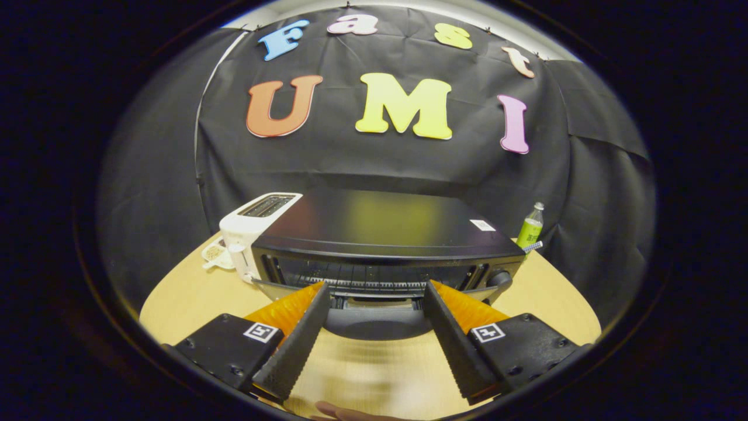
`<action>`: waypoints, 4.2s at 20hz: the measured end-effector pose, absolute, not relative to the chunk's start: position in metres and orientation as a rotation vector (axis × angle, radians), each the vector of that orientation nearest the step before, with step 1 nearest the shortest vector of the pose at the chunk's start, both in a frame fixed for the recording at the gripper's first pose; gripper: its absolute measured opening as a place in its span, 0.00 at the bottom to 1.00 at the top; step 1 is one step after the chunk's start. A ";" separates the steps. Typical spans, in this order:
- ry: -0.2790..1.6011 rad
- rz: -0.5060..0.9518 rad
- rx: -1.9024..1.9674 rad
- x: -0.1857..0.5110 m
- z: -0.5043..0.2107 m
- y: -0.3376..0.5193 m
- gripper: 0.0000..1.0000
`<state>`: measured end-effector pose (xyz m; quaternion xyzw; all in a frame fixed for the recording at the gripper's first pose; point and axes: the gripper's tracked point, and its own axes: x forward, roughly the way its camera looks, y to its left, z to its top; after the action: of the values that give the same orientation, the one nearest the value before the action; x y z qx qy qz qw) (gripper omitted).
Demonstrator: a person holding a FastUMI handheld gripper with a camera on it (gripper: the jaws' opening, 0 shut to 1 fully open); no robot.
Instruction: Open the toaster oven, put the food inside, and close the toaster oven door.
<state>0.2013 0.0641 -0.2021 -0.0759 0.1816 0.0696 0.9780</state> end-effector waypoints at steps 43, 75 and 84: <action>0.936 0.737 0.344 0.021 -0.276 0.085 0.89; 1.274 0.848 0.470 -0.018 -0.259 0.099 0.35; 0.905 0.862 0.715 0.045 -0.226 0.072 0.35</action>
<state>0.0452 0.0719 -0.2257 0.3275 0.4145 0.3945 0.7518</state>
